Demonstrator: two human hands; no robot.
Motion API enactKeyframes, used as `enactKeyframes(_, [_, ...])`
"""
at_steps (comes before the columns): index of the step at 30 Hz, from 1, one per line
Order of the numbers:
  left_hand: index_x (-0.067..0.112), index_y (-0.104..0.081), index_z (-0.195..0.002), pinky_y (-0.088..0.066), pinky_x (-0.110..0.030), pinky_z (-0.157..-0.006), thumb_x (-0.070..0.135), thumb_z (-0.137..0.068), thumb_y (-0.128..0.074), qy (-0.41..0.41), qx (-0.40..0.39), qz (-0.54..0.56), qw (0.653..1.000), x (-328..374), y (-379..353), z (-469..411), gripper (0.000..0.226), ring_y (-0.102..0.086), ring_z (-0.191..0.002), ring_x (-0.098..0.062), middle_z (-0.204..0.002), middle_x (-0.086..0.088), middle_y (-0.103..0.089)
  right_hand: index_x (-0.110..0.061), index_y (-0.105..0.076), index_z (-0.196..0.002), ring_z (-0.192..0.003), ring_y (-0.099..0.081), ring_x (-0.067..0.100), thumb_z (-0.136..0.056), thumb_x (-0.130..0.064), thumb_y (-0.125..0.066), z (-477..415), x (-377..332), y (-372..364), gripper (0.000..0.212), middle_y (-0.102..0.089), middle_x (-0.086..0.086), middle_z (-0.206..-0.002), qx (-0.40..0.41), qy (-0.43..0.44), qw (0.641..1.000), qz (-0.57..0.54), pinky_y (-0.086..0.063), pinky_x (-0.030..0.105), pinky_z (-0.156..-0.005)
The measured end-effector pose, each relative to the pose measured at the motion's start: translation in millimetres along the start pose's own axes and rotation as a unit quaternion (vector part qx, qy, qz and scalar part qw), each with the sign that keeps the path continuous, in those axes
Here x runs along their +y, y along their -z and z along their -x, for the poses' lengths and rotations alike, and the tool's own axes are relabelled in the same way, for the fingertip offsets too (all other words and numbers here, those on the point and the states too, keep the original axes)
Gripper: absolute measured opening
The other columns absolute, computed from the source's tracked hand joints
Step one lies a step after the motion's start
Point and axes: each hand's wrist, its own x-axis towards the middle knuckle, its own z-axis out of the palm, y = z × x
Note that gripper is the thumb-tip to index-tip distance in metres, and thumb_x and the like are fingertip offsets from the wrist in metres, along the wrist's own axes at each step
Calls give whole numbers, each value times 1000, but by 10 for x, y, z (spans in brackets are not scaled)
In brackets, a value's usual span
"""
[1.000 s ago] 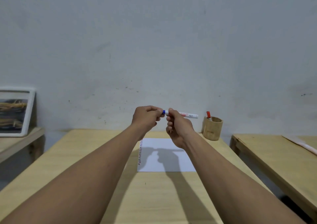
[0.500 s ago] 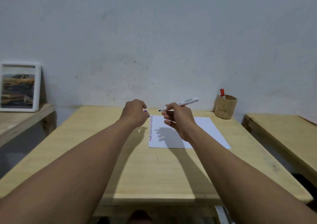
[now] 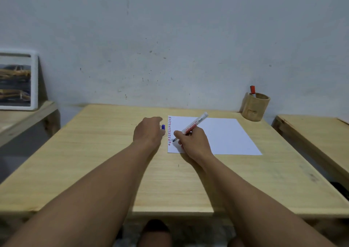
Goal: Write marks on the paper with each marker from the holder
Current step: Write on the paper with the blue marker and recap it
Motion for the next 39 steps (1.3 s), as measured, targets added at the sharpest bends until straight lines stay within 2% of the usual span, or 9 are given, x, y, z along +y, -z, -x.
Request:
enactKeyframes(6, [15, -59, -120, -40, -42, -94, 35, -101, -42, -1, -22, -123, 992, -171, -75, 192, 32, -53, -123, -30, -125, -7, -65, -2, -69, -82, -70, -70, 20, -86, -31, -70, -6, 17, -65, 29, -76, 5, -75, -14, 22, 999, 39, -52, 32, -63])
enactKeyframes(10, [19, -32, -154, -13, -53, -122, 37, -105, -22, -1, -93, -144, 985, -240, -128, 259, 54, -15, -154, -31, -164, -11, -28, -6, -68, -75, -71, -72, 23, -86, -32, -71, 3, 37, -90, 29, -74, 4, -70, -22, 32, 997, 66, -50, 31, -60])
enactKeyframes(13, [19, -13, -161, -2, -53, -124, 38, -106, -17, -2, -119, -147, 982, -225, -108, 283, 59, 0, -157, -31, -170, -12, -6, 1, -69, -77, -73, -72, 27, -86, -31, -70, 4, 39, -82, 33, -75, 9, -73, -19, 31, 997, 70, -47, 30, -58])
enactKeyframes(17, [20, -9, -162, 0, -54, -124, 39, -106, -15, -2, -126, -152, 980, -223, -105, 278, 59, 3, -157, -31, -170, -12, -3, -1, -70, -79, -74, -73, 25, -87, -32, -70, 4, 31, -81, 32, -76, 7, -75, -19, 34, 996, 75, -49, 31, -59])
enactKeyframes(23, [20, -9, -162, -1, -54, -124, 39, -106, -16, -4, -126, -160, 979, -239, -120, 285, 59, 2, -157, -31, -170, -12, -3, -2, -71, -82, -74, -72, 24, -88, -31, -69, 15, 20, -81, 30, -75, 7, -77, -21, 31, 996, 76, -55, 37, -64])
enactKeyframes(27, [20, -11, -162, -2, -54, -124, 40, -106, -16, -6, -126, -155, 980, -239, -125, 275, 59, 0, -157, -31, -170, -11, -5, -12, -61, -68, -58, -59, 15, -87, -27, -69, 21, 10, -67, 26, -64, -2, -63, -31, 26, 996, 80, -41, 27, -52])
enactKeyframes(30, [20, -17, -161, -4, -54, -124, 38, -106, -18, 2, -121, -138, 983, -240, -122, 271, 58, -4, -157, -31, -169, -11, -11, -7, -65, -73, -63, -65, 19, -87, -27, -69, 19, 12, -58, 24, -70, 2, -69, -26, 17, 998, 57, -44, 27, -53])
enactKeyframes(35, [19, -39, -151, -35, -49, -110, 29, -102, -29, 9, -20, -53, 998, -108, -41, 251, 51, -48, -132, -34, -138, -9, -61, 0, -71, -91, -65, -66, 17, -84, -27, -68, -17, -5, -12, 29, -76, 8, -80, -1, -21, 999, -33, -60, 44, -71])
enactKeyframes(39, [30, -45, -150, -45, -44, -101, 32, -99, -40, -31, -30, 5, 999, 6, 28, 139, 51, -54, -126, -32, -132, -9, -63, -7, -67, -94, -65, -62, 19, -81, -29, -70, -50, -13, 30, 26, -71, 10, -81, -8, -40, 995, -88, -56, 40, -63])
